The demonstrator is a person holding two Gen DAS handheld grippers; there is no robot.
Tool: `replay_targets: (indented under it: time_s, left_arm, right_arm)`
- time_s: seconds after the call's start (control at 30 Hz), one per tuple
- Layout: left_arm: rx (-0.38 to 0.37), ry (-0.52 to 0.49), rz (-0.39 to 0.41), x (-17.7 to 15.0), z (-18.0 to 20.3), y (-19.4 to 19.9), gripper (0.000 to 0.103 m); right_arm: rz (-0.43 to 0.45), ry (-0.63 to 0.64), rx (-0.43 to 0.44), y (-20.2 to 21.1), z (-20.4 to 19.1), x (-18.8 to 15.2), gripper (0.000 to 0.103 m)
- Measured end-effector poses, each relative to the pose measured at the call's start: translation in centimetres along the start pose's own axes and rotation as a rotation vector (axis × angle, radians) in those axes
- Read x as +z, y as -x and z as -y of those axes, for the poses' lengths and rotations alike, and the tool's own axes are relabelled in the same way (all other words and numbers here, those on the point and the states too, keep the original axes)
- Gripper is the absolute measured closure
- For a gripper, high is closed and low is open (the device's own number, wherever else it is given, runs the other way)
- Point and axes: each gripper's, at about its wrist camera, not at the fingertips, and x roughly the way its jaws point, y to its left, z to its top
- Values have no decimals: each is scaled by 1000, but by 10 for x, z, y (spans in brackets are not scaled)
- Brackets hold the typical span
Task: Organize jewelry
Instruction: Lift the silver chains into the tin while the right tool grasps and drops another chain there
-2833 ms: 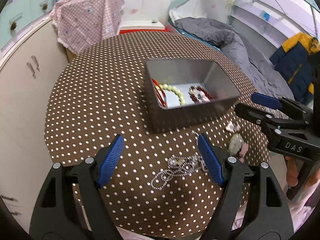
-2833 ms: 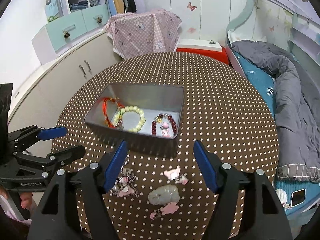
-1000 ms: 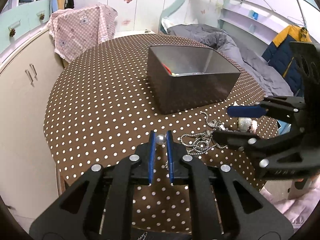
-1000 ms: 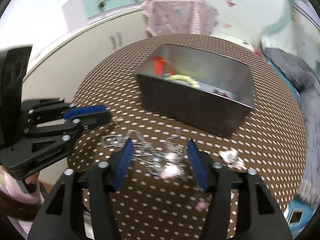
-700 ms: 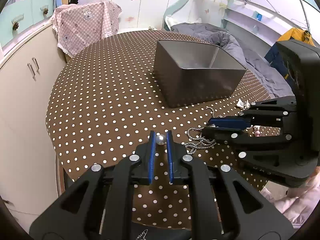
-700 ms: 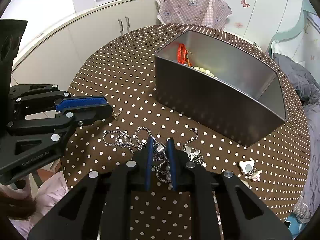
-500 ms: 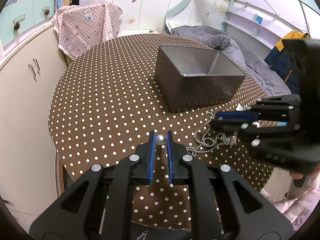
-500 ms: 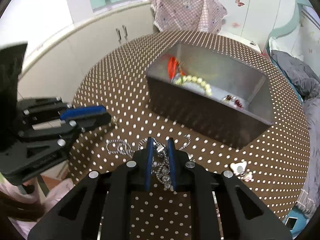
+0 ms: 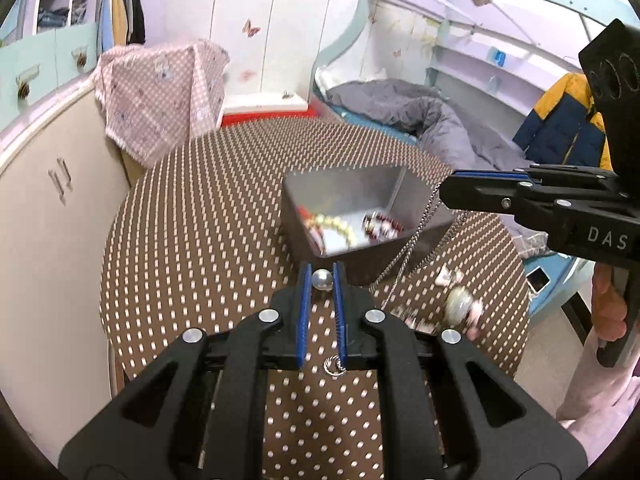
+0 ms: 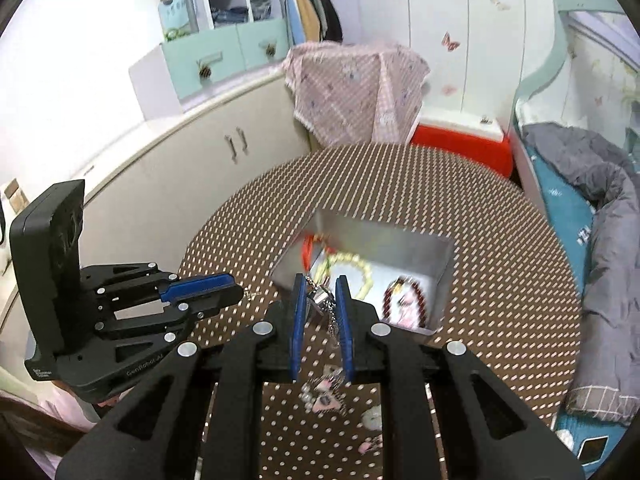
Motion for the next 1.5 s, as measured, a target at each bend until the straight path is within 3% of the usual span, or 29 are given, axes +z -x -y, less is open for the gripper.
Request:
replay_targets:
  time_s: [0.3, 0.77, 0.93, 1.03, 1.33, 1.5]
  left_arm:
    - [-28, -51, 92, 39, 19, 19, 92]
    - [-32, -86, 130, 88, 35, 13, 92]
    - [-23, -88, 135, 99, 38, 11, 92]
    - [-16, -82, 119, 98, 39, 5, 92]
    - [0, -27, -11, 79, 21, -41, 92]
    - [13, -16, -59, 68, 16, -59, 92]
  right_arm:
    - [93, 16, -47, 26, 6, 35, 90]
    - [220, -4, -123, 59, 20, 85, 90]
    - [237, 0, -136, 63, 24, 87, 90]
    - [210, -7, -126, 52, 28, 81, 90]
    - [-9, -107, -96, -29, 50, 37, 90]
    - [-92, -132, -94, -52, 54, 24, 89]
